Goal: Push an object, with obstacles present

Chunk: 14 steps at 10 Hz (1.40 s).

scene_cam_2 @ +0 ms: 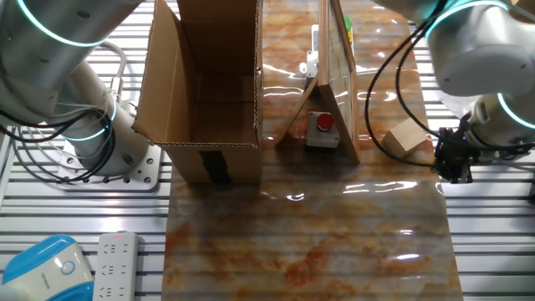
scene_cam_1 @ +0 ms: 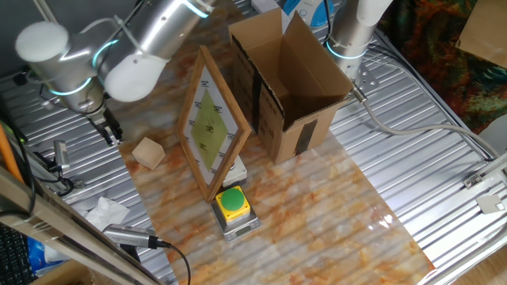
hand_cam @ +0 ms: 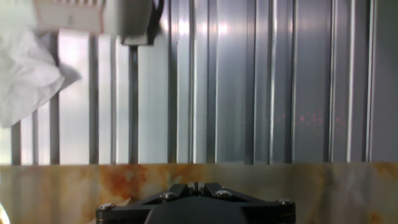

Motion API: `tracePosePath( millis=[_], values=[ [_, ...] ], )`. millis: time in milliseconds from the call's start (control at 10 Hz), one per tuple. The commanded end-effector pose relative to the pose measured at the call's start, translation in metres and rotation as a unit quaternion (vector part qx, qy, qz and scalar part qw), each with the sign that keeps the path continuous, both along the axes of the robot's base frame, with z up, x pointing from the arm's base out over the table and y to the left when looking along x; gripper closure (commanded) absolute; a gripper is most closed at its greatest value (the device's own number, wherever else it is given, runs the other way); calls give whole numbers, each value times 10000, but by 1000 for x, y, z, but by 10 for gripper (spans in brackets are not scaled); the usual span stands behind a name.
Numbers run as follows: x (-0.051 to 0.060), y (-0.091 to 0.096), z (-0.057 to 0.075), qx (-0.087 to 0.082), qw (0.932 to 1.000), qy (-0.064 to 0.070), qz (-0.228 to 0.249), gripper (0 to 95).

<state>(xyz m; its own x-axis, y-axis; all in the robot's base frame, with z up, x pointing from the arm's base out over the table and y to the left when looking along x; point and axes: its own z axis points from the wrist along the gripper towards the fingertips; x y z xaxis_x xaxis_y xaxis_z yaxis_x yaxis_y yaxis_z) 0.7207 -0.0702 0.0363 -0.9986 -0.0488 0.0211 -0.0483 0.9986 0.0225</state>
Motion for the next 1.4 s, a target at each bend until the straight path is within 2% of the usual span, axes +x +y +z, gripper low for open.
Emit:
tracePosePath(
  millis=[100,300,400,700,1000,1400],
  values=[
    [4,0,-2,6,10000,-13,35,950],
    [4,0,-2,31,10000,-18,63,950],
    [4,0,-1,6,10000,58,20,950],
    [-13,11,8,-21,10000,61,-46,950],
    [-24,13,3,-58,10000,46,-21,950],
    [-30,24,0,-91,9999,22,-107,950]
  ],
)
